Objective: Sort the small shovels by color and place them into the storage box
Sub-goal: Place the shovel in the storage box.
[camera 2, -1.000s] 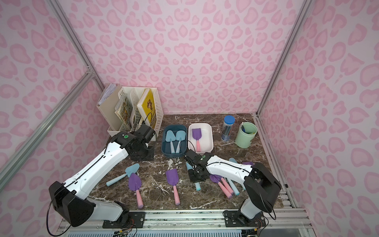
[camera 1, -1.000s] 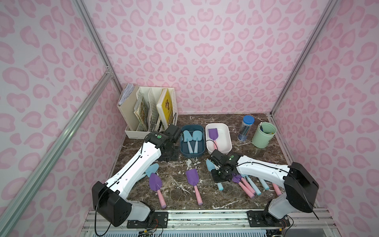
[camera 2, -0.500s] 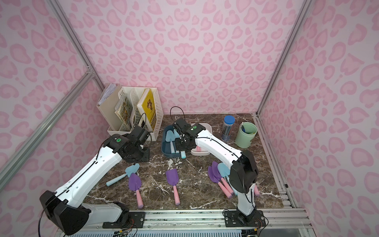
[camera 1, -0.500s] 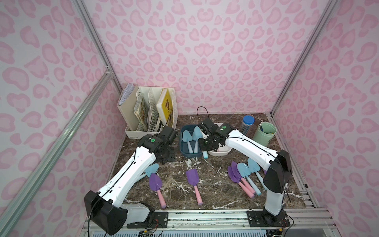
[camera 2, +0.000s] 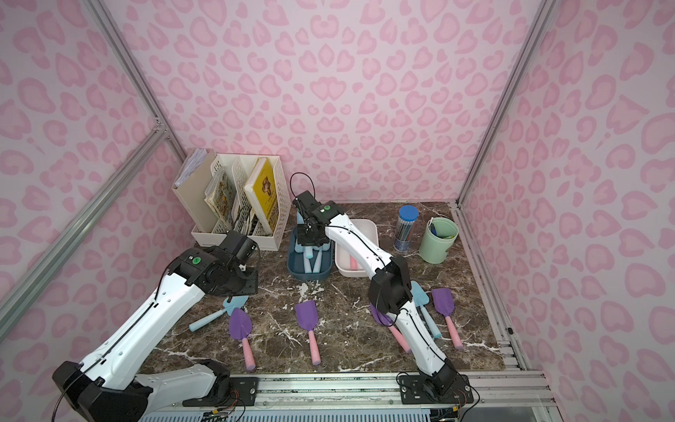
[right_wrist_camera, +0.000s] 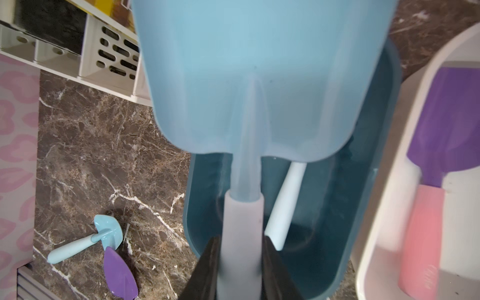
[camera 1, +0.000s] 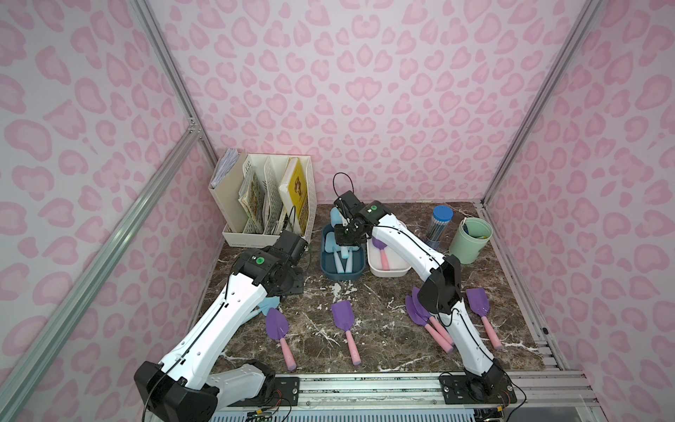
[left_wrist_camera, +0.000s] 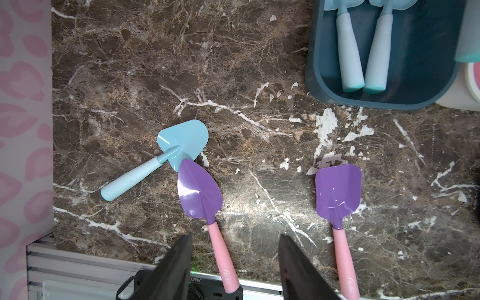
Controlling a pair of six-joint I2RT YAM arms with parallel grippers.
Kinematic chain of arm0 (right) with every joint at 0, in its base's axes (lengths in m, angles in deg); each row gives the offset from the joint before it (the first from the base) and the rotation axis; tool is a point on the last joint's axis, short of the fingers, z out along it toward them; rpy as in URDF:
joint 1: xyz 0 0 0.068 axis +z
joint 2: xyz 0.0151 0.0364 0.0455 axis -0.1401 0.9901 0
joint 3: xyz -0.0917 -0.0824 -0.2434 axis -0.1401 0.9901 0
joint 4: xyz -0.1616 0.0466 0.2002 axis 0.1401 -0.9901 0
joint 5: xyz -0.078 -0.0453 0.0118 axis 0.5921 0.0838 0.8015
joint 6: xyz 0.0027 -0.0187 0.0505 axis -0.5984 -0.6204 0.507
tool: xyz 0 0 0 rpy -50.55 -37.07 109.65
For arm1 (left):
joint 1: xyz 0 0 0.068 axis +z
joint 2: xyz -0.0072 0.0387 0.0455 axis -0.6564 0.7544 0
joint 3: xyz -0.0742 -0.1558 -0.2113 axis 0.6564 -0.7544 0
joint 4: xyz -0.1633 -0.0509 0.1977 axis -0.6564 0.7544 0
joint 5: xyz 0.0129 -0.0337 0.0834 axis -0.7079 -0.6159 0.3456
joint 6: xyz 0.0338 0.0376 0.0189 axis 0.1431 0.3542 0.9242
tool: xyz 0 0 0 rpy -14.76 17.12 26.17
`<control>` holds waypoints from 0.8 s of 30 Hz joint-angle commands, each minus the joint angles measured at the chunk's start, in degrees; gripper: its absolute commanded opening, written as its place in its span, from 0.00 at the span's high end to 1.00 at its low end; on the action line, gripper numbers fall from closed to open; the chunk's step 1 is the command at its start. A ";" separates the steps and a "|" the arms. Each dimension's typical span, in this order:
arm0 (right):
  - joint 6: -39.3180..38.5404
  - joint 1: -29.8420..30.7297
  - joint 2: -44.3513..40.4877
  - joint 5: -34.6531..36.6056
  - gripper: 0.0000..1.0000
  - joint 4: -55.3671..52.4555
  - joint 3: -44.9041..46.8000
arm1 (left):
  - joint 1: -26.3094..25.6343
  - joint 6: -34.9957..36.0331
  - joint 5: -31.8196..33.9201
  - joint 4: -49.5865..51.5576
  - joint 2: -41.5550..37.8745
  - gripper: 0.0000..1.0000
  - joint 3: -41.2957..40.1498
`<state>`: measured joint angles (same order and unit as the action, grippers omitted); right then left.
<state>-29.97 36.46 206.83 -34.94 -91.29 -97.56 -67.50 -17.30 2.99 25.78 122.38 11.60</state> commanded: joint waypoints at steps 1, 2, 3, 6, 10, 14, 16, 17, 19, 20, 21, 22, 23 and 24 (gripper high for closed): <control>2.07 -0.41 1.96 0.50 0.81 -1.62 -0.90 | 0.18 0.60 0.66 1.02 -0.43 0.42 0.24; 2.42 -0.47 2.49 0.60 0.81 -1.20 -0.72 | 0.20 0.70 0.65 1.00 -0.54 0.42 0.16; 2.69 -0.54 2.96 0.48 0.81 -0.68 -0.72 | 0.22 0.76 0.60 1.03 -0.57 0.42 0.18; 3.31 -0.82 4.19 0.82 0.81 1.14 -0.74 | 0.24 1.01 0.52 1.05 -0.48 0.41 0.04; 3.53 -0.75 5.67 1.29 0.81 2.48 -1.02 | 0.46 1.49 0.65 0.97 -0.30 0.41 -0.05; 3.97 -0.68 7.20 1.04 0.81 2.63 -1.13 | 1.07 1.91 0.57 0.91 -0.15 0.41 0.16; 4.15 -0.49 7.60 1.05 0.80 2.66 -1.17 | 1.17 1.91 0.45 0.83 -0.20 0.41 0.30; 4.14 -0.40 7.84 0.97 0.80 2.70 -1.13 | 1.25 1.91 0.24 0.72 -0.25 0.41 0.23; 4.39 -0.22 8.08 1.29 0.80 2.66 -1.19 | 1.30 1.94 0.13 0.57 -0.32 0.41 -0.03; 4.62 -0.15 8.26 1.35 0.80 2.59 -1.13 | 1.31 1.91 0.20 0.67 -0.31 0.41 -0.02; 4.63 -0.13 8.38 1.31 0.80 2.54 -1.13 | 1.33 2.00 0.20 0.65 -0.30 0.41 -0.10; 4.68 0.00 8.55 1.45 0.80 2.48 -1.13 | 1.26 2.00 0.27 0.65 -0.37 0.41 -0.20; 4.71 0.10 8.74 1.53 0.80 2.37 -1.18 | 1.33 2.08 0.38 0.64 -0.35 0.41 -0.36; 4.88 0.20 8.90 1.58 0.80 2.39 -1.12 | 1.41 2.08 0.39 0.58 -0.39 0.41 -0.44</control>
<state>-25.71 36.42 215.56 -34.19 -89.24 -98.28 -66.26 -15.59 2.95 26.13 122.12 11.33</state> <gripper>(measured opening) 0.276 0.589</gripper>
